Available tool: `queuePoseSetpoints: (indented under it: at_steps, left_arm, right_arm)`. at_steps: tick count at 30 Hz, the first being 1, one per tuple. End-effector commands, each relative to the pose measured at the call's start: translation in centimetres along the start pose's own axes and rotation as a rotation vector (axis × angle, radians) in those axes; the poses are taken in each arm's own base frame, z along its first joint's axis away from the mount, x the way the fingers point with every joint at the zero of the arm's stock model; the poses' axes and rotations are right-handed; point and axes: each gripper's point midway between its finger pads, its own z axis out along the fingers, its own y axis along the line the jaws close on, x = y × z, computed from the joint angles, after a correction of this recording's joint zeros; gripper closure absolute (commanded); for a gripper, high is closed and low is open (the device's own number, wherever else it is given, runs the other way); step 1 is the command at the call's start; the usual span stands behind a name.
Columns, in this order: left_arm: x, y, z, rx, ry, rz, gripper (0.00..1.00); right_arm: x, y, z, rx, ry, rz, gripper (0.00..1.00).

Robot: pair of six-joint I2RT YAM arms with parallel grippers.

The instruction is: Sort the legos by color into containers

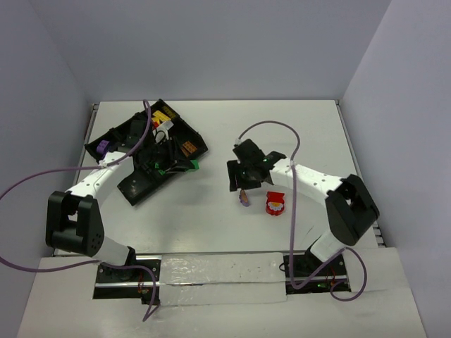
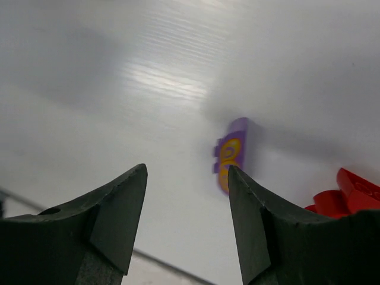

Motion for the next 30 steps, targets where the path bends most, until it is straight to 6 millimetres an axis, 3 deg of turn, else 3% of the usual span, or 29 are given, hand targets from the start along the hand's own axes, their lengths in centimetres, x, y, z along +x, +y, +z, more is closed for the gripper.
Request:
queuePoseSetpoints:
  at_steps: [1,5,9,15,22,30]
  left_arm:
    - [0.5,-5.3,-1.8,0.271,0.079,0.134,1.00]
    - [0.7,-7.5,-3.2,0.378,0.090,0.213,1.00]
    - [0.6,-9.6,-4.6,0.466,0.075,0.291,1.00]
    - [0.8,-11.9,-6.5,0.568,0.062,0.355,1.00]
    - [1.9,-13.4,-8.5,0.639,0.043,0.409,1.00]
    - [2.5,-13.7,-9.0,0.659,0.055,0.425,1.00]
  right_arm:
    - [-7.4,7.0,-9.1,-0.363,-0.251,-0.060,0.37]
    - [-8.4,9.7,-12.4,-0.578,-0.294,-0.119,0.37]
    - [-8.1,10.8,-13.3,-0.693,-0.265,-0.128,0.36]
    - [-7.8,13.6,-16.8,-0.913,-0.264,-0.183,0.34]
    - [-8.1,14.6,-18.0,-0.983,-0.256,-0.196,0.31]
    - [-9.1,15.2,-18.0,-0.999,-0.262,-0.181,0.32]
